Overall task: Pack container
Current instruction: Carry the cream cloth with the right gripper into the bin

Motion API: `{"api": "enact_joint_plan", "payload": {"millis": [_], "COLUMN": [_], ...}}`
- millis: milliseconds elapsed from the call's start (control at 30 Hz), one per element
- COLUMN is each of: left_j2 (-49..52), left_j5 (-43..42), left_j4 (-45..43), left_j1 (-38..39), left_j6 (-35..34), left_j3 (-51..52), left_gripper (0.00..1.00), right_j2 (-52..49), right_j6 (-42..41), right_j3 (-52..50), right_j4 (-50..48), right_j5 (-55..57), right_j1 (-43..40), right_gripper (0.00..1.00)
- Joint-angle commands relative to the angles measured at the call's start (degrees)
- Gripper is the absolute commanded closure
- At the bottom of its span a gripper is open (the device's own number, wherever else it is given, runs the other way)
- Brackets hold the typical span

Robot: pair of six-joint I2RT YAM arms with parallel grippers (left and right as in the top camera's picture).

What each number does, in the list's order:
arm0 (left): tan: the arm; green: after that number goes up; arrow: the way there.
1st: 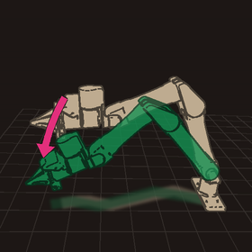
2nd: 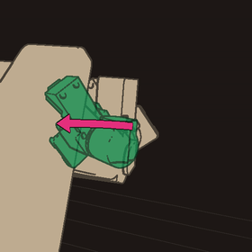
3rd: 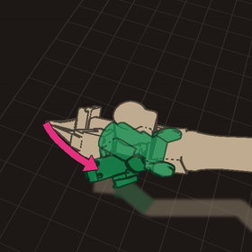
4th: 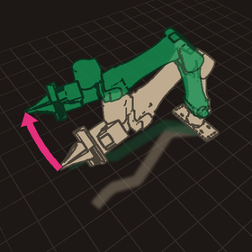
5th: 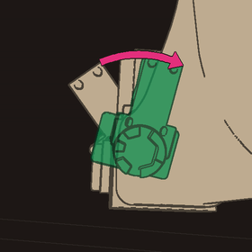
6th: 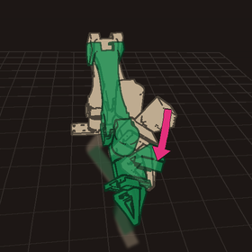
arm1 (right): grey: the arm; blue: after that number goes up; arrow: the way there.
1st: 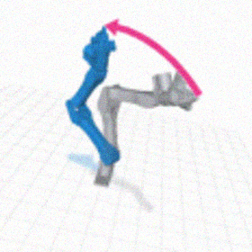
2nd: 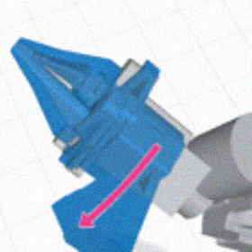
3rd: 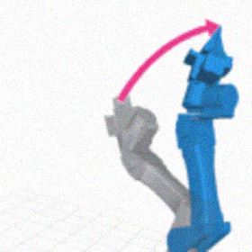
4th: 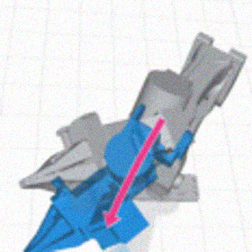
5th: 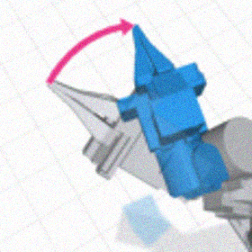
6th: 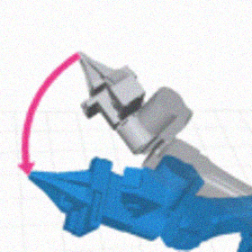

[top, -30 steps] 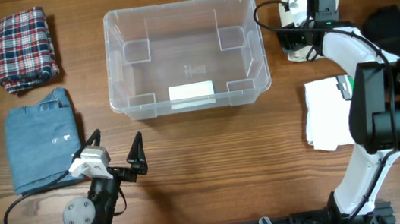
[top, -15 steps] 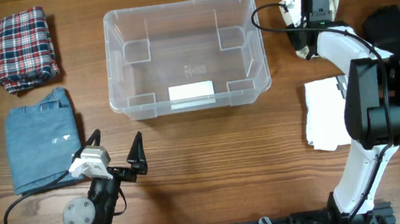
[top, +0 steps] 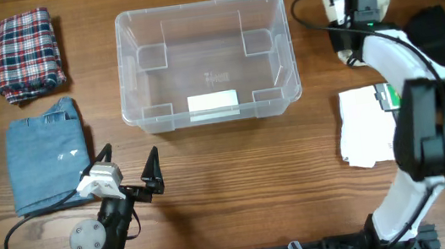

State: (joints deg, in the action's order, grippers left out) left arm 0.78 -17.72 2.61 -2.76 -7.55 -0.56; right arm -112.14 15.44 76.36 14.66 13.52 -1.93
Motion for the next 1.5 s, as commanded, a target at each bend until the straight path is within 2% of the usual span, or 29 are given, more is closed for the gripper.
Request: {"api": "enact_joint_plan", "payload": {"millis": [0,200,300,400,533,767,1067,1467], "left_j2": [-0.6,-0.6,-0.6,-0.6,-0.6,-0.6,-0.6,-0.6], "left_j5": [-0.3,-0.3,-0.3,-0.3,-0.3,-0.3,-0.3,-0.3], "left_j4": [0.1,0.1,0.1,0.1,0.1,0.1,0.1,0.1], "left_j1": [-0.5,-0.5,-0.5,-0.5,-0.5,-0.5,-0.5,-0.5], "left_j6": [1.3,1.3,1.3,1.3,1.3,1.3,1.3,1.3], "left_j3": [0.2,0.2,0.2,0.2,0.2,0.2,0.2,0.2], "left_gripper": [0.0,0.0,0.0,0.0,0.0,0.0,0.0,0.0], "right_j2": [15.4,32.5,38.2,39.5,37.0,24.3,12.3,4.1], "right_j6": [-5.3,-10.1,-19.0,-27.2,-31.9,-35.3,-46.1,-47.5], "right_j3": [1.2,1.3,1.3,1.3,1.3,1.3,1.5,1.5], "right_j4": [-0.9,4.6,11.2,13.3,10.6,-2.8,-8.9,-10.8], "right_j5": [-0.9,-1.1,-1.1,-1.1,-1.1,-1.1,-0.4,-0.4], "right_j1": [0.4,8.0,15.5,23.6,32.2,41.6,45.2,45.4], "right_gripper": [0.89,0.88,0.88,0.89,0.89,0.89,0.9,0.9]}}
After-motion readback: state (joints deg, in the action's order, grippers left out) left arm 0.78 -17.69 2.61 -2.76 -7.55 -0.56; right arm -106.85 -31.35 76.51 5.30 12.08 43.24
